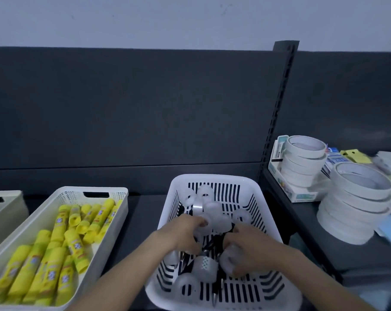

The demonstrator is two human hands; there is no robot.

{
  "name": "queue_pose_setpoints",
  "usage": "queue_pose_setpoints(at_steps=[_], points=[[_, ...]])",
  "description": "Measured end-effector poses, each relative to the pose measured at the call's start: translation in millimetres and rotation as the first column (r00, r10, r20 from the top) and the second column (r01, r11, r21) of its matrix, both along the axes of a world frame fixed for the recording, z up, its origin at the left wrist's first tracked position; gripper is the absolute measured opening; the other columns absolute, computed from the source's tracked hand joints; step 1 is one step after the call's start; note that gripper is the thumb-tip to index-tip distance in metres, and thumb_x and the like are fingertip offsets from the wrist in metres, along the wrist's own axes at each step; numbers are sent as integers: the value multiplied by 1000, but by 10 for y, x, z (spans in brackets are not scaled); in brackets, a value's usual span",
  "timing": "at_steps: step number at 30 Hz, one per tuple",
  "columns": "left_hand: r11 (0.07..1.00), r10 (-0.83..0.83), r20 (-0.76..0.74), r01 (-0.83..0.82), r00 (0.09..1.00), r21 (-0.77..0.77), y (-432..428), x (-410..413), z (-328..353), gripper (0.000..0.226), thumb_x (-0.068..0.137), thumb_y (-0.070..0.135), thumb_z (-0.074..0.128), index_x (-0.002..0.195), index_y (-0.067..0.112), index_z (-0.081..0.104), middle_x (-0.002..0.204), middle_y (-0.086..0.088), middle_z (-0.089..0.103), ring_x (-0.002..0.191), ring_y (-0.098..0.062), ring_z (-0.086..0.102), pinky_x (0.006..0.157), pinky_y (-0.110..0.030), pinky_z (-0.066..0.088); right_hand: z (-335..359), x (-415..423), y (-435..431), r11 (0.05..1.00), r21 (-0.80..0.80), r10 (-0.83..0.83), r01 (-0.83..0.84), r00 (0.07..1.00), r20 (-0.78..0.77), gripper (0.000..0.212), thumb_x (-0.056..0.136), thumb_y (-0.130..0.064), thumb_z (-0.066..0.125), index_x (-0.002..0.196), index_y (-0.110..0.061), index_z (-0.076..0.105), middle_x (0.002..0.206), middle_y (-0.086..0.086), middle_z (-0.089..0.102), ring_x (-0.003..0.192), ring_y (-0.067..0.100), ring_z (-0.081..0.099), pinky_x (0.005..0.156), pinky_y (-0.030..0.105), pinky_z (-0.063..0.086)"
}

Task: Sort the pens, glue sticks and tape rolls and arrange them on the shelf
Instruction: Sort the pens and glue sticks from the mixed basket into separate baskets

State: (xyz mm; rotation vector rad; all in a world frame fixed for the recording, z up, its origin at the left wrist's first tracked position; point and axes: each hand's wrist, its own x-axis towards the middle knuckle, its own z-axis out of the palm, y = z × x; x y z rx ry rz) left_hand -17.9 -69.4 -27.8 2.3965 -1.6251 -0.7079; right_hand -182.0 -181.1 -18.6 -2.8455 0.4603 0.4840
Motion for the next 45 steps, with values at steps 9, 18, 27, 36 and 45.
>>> queue_pose_setpoints(at_steps=[9,18,27,36,45], points=[[995,-78,-130,70,988,-69,-127,144,367,39,80,15,63,118,24,60,117,4,62,102,-10,56,82,-18,42,142,250,-325,987,79,-151,137,963,223,49,90,-33,55,137,-23,43,137,3,46,124,18,44,101,28,39],[963,235,30,-228,972,-145,-421,238,-93,42,90,15,49,132,21,45,124,-11,39,105,-31,55,97,-29,42,-120,577,-349,998,-46,-24,30,993,119,64,90,-15,51,145,-27,22,155,0,16,137,25,27,102,45,41],[976,217,187,-212,958,-42,-430,261,-68,33,88,6,47,121,7,51,122,-13,43,104,-33,55,90,-34,46,-78,566,-467,991,54,-135,126,968,212,50,88,-15,55,135,-18,40,137,3,46,121,22,47,99,33,42],[964,245,313,-197,917,-179,-345,238,85,30,88,3,43,114,9,58,117,-9,46,97,-31,58,76,-33,45,-126,553,-381,989,-94,-95,118,971,219,42,84,-1,48,122,-14,42,104,13,57,85,25,46,65,31,34],[938,310,236,-255,921,-237,-346,332,98,48,88,-2,41,133,14,42,130,-11,43,104,-33,56,77,-36,46,26,587,-713,950,28,-305,311,907,291,55,91,-16,54,142,-14,34,154,3,25,133,21,39,107,27,33]])
